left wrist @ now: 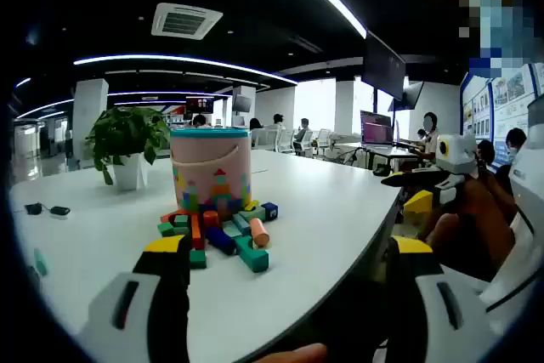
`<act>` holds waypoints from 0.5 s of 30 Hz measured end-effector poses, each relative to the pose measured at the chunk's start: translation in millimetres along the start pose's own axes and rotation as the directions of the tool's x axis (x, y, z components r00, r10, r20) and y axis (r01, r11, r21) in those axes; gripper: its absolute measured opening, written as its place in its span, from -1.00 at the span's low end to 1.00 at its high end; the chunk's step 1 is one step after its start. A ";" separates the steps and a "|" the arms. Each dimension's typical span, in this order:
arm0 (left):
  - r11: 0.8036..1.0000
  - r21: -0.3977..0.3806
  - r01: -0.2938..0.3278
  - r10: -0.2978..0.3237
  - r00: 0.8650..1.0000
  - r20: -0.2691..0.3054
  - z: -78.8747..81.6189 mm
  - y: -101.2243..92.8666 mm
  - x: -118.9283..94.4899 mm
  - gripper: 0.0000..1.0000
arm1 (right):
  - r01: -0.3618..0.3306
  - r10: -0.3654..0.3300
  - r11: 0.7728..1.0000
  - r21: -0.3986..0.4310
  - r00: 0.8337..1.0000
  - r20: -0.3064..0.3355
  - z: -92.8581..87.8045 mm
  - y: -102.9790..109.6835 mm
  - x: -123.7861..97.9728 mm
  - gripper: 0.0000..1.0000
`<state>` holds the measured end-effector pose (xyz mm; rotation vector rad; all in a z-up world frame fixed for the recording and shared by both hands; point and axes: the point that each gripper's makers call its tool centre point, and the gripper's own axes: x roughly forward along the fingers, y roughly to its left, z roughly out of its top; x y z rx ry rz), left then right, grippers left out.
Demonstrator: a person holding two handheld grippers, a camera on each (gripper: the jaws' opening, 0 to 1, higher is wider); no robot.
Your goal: Arrange the toys in the designated storage area by placing each visible toy with the group until no toy remains scattered across the table.
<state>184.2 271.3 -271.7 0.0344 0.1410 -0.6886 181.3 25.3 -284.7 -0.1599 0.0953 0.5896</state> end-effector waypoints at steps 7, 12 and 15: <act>1.000 0.014 -0.006 0.006 1.000 -0.027 -7.3 -4.5 -0.1 0.94 | 0.001 0.000 1.000 0.023 0.999 -0.047 -1.2 6.1 -5.9 0.45; 1.000 -0.023 0.017 -0.018 1.000 -0.023 -11.6 -3.9 2.3 0.89 | 0.015 -0.011 0.996 0.089 0.999 -0.047 -1.0 2.3 -5.5 0.39; 0.998 -0.043 0.046 -0.047 0.998 -0.029 -12.2 -7.3 11.0 0.92 | 0.023 -0.019 0.996 0.091 0.999 -0.043 4.8 4.3 -7.6 0.37</act>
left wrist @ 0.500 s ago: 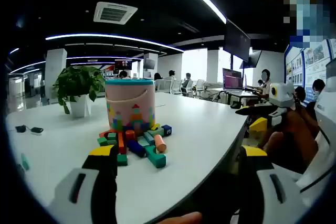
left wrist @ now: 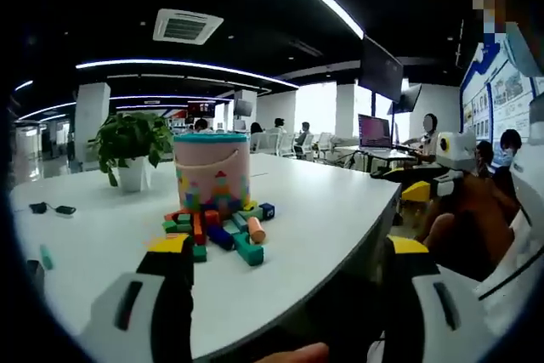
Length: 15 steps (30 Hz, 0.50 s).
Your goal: Arrange the toys in the designated storage area by placing each visible toy with the group until no toy remains scattered across the table.
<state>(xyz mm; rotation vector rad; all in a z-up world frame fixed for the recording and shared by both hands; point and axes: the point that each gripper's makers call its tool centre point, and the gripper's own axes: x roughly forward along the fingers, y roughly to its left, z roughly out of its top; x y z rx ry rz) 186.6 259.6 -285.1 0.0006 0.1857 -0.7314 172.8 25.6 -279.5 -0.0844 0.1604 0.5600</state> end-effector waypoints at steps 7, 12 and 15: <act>0.998 0.020 0.067 -0.068 0.997 0.045 22.8 -19.6 24.6 0.89 | 0.033 -0.032 0.999 -0.004 0.999 0.025 17.0 -9.0 -19.3 0.35; 0.997 0.029 0.070 -0.072 0.995 0.071 30.1 -23.2 20.6 0.89 | 0.045 -0.045 0.999 0.003 0.998 0.044 20.0 -14.2 -25.0 0.32; 0.997 0.018 0.069 -0.070 0.995 0.067 28.4 -22.1 18.8 0.88 | 0.040 -0.041 0.999 0.008 0.999 0.031 14.4 -14.1 -23.8 0.30</act>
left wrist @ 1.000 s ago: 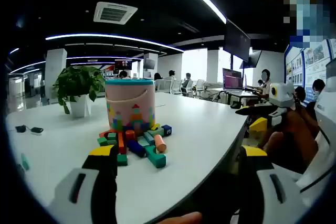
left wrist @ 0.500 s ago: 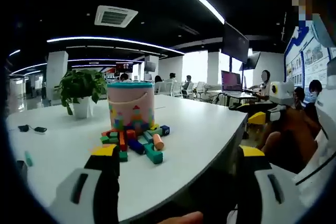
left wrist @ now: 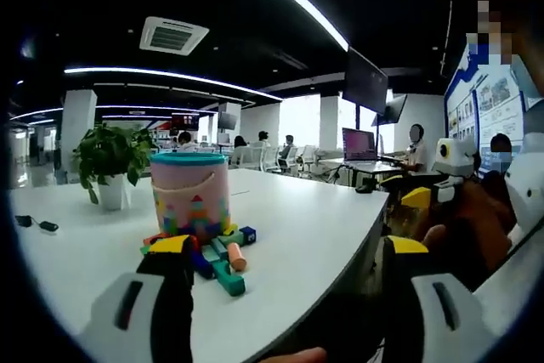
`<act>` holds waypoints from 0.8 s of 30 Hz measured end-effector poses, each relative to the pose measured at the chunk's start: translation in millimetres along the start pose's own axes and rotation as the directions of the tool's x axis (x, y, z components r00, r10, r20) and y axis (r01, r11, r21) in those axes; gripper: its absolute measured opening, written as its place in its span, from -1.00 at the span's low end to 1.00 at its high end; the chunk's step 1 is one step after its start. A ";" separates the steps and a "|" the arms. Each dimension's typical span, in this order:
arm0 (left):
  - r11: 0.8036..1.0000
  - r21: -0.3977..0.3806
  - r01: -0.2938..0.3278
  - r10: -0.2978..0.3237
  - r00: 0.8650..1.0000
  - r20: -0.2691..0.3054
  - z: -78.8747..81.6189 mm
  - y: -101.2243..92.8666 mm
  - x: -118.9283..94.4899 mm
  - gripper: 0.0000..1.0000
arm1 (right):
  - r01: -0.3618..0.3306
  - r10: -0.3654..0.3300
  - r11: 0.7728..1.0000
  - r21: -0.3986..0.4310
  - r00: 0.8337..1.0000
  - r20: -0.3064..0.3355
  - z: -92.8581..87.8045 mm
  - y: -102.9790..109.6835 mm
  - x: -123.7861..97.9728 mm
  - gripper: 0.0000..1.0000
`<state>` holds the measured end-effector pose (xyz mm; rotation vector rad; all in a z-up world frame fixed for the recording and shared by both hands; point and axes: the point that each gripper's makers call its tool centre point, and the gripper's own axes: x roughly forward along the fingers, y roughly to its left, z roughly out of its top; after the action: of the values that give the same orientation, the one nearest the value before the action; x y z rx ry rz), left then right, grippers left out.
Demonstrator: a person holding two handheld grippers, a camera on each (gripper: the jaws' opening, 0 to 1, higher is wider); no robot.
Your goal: Arrange the toys in the designated storage area by placing each visible toy with the group until no toy remains scattered across the table.
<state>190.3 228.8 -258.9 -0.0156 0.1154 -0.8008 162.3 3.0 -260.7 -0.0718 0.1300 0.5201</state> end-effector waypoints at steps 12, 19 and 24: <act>1.000 0.003 -0.007 0.007 0.999 -0.037 -15.7 10.1 10.9 0.86 | -0.033 0.035 0.998 0.046 0.999 -0.028 -21.7 -4.2 21.7 0.30; 1.000 -0.016 -0.016 0.015 0.998 -0.058 -19.9 23.6 21.2 0.86 | -0.061 0.062 0.994 0.087 0.998 -0.015 -17.6 -8.4 47.8 0.31; 0.999 -0.036 -0.014 0.012 0.998 -0.056 -20.4 28.9 28.2 0.87 | -0.060 0.064 0.996 0.074 0.996 -0.059 -28.8 -11.0 53.6 0.31</act>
<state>228.2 229.4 -283.6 -0.0274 0.1827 -0.7866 210.8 16.9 -296.4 -0.0137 0.2114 0.5746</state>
